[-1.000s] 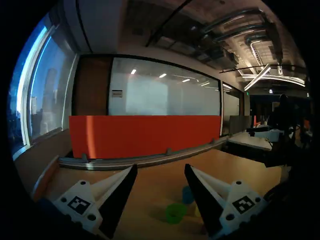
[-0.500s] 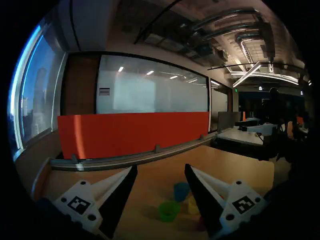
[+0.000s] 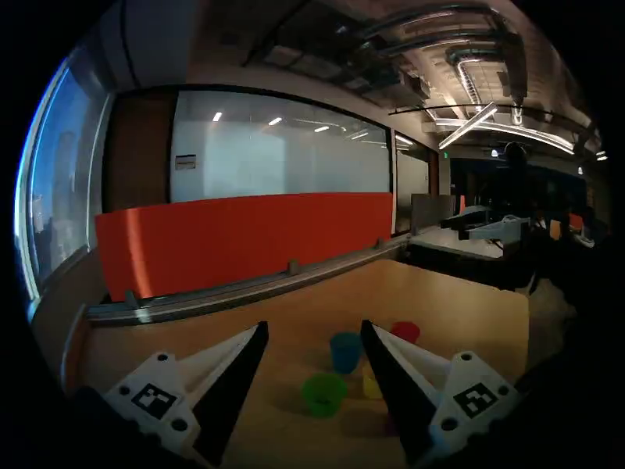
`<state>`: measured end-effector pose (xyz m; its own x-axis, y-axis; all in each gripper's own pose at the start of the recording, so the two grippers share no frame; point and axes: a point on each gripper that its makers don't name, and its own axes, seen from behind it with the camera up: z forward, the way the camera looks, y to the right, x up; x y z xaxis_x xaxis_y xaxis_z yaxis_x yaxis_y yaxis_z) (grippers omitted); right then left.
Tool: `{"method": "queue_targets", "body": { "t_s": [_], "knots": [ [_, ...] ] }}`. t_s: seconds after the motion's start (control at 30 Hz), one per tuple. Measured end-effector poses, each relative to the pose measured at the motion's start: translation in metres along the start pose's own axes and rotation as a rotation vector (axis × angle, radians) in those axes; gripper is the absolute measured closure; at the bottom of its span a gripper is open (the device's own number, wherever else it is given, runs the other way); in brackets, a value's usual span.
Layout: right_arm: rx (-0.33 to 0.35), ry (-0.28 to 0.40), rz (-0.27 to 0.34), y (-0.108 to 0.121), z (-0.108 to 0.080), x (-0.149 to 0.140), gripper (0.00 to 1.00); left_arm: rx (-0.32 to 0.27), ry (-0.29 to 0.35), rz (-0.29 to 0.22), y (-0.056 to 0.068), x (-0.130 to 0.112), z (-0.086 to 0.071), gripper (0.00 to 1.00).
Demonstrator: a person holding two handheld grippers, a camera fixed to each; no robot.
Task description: Pour water
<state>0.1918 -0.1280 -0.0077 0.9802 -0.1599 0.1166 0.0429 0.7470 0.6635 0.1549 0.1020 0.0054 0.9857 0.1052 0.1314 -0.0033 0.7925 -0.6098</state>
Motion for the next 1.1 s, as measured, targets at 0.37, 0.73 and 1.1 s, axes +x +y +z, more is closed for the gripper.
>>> {"method": "queue_targets", "body": {
  "t_s": [0.37, 0.73, 1.1],
  "knots": [
    [0.036, -0.047, -0.003, -0.001, 0.019, -0.014, 0.01, -0.050, -0.069, 0.014, 0.002, -0.037, 0.021, 0.13],
    [0.055, -0.122, -0.030, 0.002, 0.035, -0.042, 0.01, -0.086, -0.149, 0.014, 0.003, -0.078, 0.043, 0.13],
    [0.078, -0.185, -0.034, 0.005, 0.054, -0.067, 0.01, -0.124, -0.239, 0.038, 0.007, -0.120, 0.061, 0.13]
  ]
}}
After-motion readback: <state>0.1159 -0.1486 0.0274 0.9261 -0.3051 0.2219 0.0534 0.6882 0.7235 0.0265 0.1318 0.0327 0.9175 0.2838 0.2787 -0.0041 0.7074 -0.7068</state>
